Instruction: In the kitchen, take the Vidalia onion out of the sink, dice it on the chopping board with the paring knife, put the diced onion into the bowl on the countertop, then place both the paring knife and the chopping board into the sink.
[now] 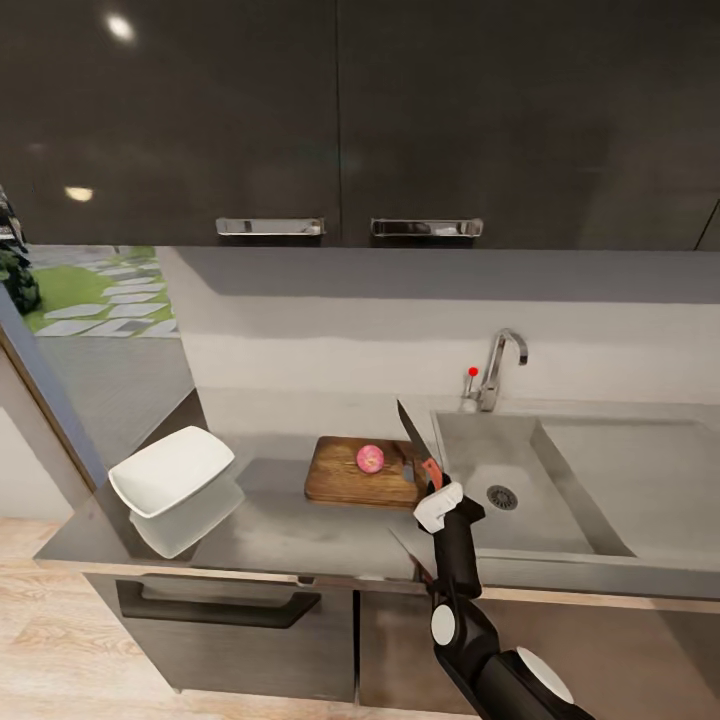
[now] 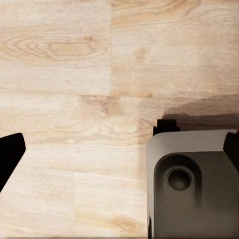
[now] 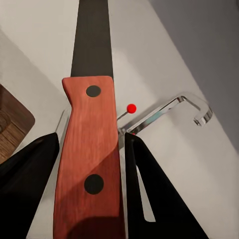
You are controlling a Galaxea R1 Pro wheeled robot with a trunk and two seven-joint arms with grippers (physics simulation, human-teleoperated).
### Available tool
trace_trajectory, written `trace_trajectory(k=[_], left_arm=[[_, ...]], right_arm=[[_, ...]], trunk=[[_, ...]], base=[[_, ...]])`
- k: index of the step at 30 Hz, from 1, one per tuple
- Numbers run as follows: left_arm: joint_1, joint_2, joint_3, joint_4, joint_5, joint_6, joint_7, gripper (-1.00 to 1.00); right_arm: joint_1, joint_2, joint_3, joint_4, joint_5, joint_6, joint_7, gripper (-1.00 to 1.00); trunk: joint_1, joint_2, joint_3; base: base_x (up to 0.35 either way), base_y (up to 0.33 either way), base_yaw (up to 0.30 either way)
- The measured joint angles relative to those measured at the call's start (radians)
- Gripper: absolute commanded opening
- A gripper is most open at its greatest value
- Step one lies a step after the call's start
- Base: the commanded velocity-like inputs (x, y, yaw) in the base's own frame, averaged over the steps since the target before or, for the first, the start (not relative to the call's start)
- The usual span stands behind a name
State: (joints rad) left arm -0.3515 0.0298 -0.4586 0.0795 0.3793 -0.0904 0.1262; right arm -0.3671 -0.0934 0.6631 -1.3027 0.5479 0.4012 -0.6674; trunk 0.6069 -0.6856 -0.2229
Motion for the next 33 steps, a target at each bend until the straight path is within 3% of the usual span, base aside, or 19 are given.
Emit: trace_trajectory(k=[12, 25, 33], left_arm=[[0.020, 0.000, 0.001, 0.000, 0.000, 0.007, -0.001, 1.00], [0.021, 0.005, 0.001, 0.000, 0.000, 0.007, -0.001, 1.00], [0.022, 0.006, 0.001, 0.000, 0.000, 0.007, -0.002, 1.00]], right_arm=[[0.000, 0.001, 0.014, 0.002, 0.000, 0.000, 0.001, -1.00], [0.000, 0.001, 0.028, 0.002, 0.000, 0.000, 0.001, -1.00], [0.000, -0.002, 0.028, 0.008, -0.001, 0.002, 0.001, -1.00]], trunk=[[0.000, 0.000, 0.000], [0.000, 0.000, 0.000], [0.000, 0.000, 0.000]], base=[[0.000, 0.011, 0.000], [0.000, 0.242, 0.000], [0.000, 0.050, 0.000]])
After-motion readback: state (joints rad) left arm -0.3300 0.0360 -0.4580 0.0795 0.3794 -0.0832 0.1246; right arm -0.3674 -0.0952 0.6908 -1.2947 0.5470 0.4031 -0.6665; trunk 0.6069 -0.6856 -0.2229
